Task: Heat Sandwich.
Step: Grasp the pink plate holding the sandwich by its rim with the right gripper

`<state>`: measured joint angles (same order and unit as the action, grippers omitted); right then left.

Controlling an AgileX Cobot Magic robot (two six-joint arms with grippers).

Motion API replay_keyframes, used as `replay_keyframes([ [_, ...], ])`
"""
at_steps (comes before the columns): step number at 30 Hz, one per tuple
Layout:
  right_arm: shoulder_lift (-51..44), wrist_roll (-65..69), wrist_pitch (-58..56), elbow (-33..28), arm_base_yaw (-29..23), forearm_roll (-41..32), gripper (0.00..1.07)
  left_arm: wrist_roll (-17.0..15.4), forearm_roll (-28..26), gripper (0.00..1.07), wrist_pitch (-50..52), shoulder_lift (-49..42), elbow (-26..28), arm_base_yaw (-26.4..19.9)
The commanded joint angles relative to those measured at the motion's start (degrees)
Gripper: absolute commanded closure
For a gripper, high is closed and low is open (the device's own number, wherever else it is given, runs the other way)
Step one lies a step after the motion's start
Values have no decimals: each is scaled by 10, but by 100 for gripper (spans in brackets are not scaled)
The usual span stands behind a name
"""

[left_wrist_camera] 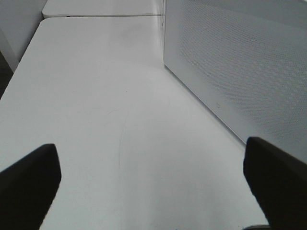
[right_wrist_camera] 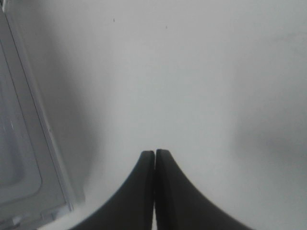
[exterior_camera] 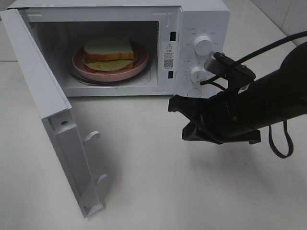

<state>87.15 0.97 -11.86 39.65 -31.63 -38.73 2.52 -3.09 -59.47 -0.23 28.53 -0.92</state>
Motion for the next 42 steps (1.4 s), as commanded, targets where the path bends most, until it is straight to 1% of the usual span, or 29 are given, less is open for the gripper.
replay_keyframes([
  [1,-5,-14,-83,18,3,56,103,-1,-5,9,3,-13,-2,1],
  [3,-5,-14,-124,32,3,87,103,-1,-5,9,3,-13,-2,1],
  [4,-5,-14,-164,51,3,116,102,-1,-5,9,3,-13,-2,1],
  [5,-5,-14,-164,51,3,116,102,-1,-5,9,3,-13,-2,1],
  [7,-5,-18,-205,67,3,147,102,-1,-5,9,3,-13,-2,1],
  [8,-5,-36,-243,85,3,175,102,-1,-5,9,3,-13,-2,1],
  [9,-5,-47,-258,93,3,189,102,-1,-5,9,3,-13,-2,1],
  [10,-5,-47,-258,93,3,189,102,-1,-5,9,3,-13,-2,1],
  [12,-5,-77,-292,111,3,207,101,-1,-5,9,3,-13,-2,1],
  [13,-5,-119,-320,126,3,220,101,-1,-5,9,3,-13,-2,1],
  [14,-5,-119,-320,126,3,220,101,-1,-5,9,3,-13,-2,1],
  [17,-5,-184,-341,139,3,230,100,-1,-5,9,3,-13,-2,1],
  [18,-5,-235,-356,147,3,233,100,-1,-5,9,3,-13,-2,1],
  [21,-5,-285,-371,154,3,234,100,-1,-5,9,3,-13,-2,1],
  [22,-5,-343,-382,159,3,237,100,-1,-5,9,3,-13,-2,1],
  [23,-5,-374,-387,162,3,241,100,-1,-5,9,3,-13,-2,1],
  [24,-5,-374,-387,162,3,241,100,-1,-5,9,3,-13,-2,1],
  [27,-5,-477,-398,166,3,263,100,-1,-5,9,3,-13,-2,1],
  [28,-5,-477,-398,166,3,263,100,-1,-5,9,3,-13,-2,1],
  [30,-5,-523,-398,166,3,273,100,-1,-5,9,3,-13,-2,1],
  [32,-5,-599,-398,166,3,293,99,-1,-5,9,3,-13,-2,1],
  [33,-5,-599,-398,166,3,293,99,-1,-5,9,3,-13,-2,1],
  [37,-5,-702,-397,166,3,319,98,-1,-5,9,3,-13,-2,1],
  [40,-5,-730,-396,166,3,324,97,-1,-5,9,3,-13,-2,1],
  [42,-5,-739,-386,166,3,328,93,-1,-5,9,3,-13,-2,1],
])
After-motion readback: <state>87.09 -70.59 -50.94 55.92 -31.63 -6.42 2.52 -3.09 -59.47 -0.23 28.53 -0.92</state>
